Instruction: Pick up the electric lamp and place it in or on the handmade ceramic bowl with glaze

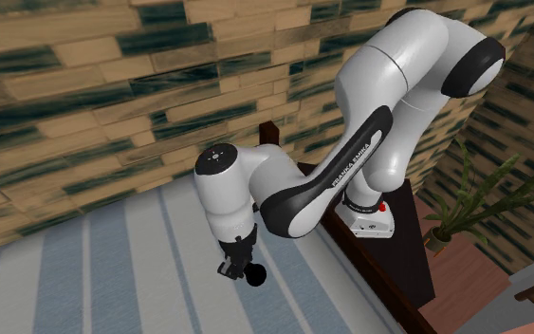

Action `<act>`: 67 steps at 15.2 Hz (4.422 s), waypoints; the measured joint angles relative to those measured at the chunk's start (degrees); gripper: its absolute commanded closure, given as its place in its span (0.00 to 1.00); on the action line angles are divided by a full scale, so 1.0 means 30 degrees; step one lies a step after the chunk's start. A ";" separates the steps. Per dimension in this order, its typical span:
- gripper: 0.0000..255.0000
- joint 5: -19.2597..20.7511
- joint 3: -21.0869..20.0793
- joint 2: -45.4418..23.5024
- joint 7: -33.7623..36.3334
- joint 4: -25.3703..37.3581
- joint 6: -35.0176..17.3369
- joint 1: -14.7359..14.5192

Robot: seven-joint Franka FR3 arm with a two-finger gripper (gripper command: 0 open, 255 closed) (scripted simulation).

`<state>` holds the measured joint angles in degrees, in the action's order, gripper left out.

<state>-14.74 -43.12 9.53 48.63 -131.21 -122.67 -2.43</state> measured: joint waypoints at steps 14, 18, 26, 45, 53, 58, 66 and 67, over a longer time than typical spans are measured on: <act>1.00 -0.0556 0.0821 0.1688 -0.0282 0.2404 0.3877 -0.0067; 1.00 -0.0511 0.0999 0.1836 -0.0244 0.3264 0.4875 -0.0019; 1.00 -0.0755 0.2798 0.3265 -0.2363 0.2961 0.6279 0.0403; 1.00 0.0772 0.7525 0.3886 -0.9182 0.0339 0.5523 0.2714; 1.00 0.0711 0.7291 0.3336 -0.9309 -0.1148 0.3500 0.2696; 1.00 0.0687 0.7256 0.3311 -0.9303 -0.1312 0.3304 0.2678; 0.00 0.0687 0.7255 0.3310 -0.9302 -0.1315 0.3297 0.2677; 0.00 0.0719 0.7311 0.3354 -0.9322 -0.1094 0.3558 0.2705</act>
<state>-12.58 -21.19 19.60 20.66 -134.49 -112.00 5.69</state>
